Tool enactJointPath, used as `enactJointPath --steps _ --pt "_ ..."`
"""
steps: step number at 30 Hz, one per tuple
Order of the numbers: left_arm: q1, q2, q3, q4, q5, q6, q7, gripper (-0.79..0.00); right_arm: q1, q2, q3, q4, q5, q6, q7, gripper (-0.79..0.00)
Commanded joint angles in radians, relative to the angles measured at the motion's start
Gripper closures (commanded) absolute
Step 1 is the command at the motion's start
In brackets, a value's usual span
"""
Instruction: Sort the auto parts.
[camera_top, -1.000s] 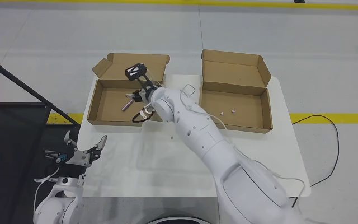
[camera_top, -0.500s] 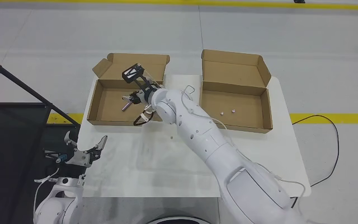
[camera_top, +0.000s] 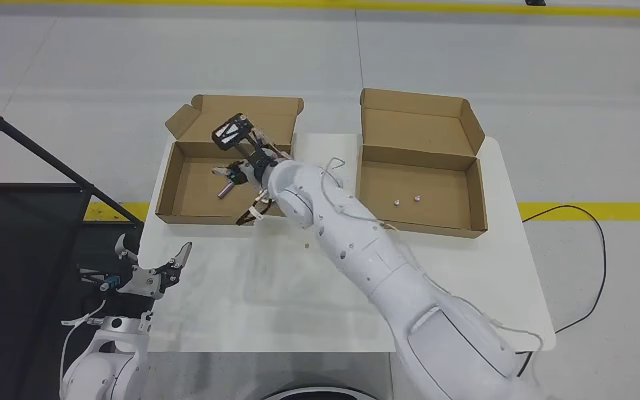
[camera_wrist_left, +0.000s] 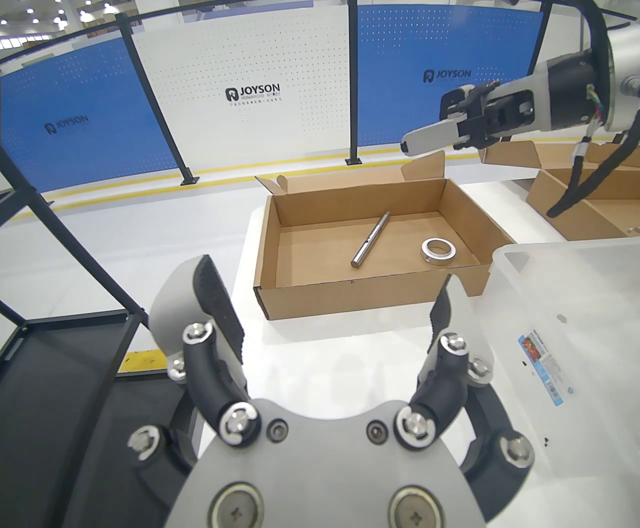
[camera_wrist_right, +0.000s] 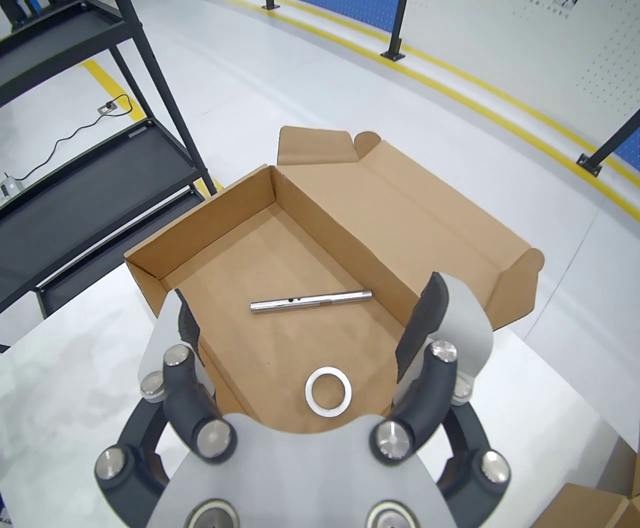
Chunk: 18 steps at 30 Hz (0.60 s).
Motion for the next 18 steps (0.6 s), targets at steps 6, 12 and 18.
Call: enactJointPath --steps 6,12,18 --pt "0.0 0.0 0.0 0.0 0.0 0.0 0.0 -0.785 -0.173 0.058 0.045 -0.227 -0.174 0.158 -0.088 -0.785" --pt "0.0 0.0 0.0 0.0 0.0 0.0 0.0 -0.785 -0.43 0.13 0.123 -0.614 -0.437 0.342 0.05 -0.785" --pt "0.0 0.0 0.0 0.0 0.0 0.0 0.0 -0.785 -0.747 0.192 0.189 -1.078 -0.784 0.389 0.241 -0.785"
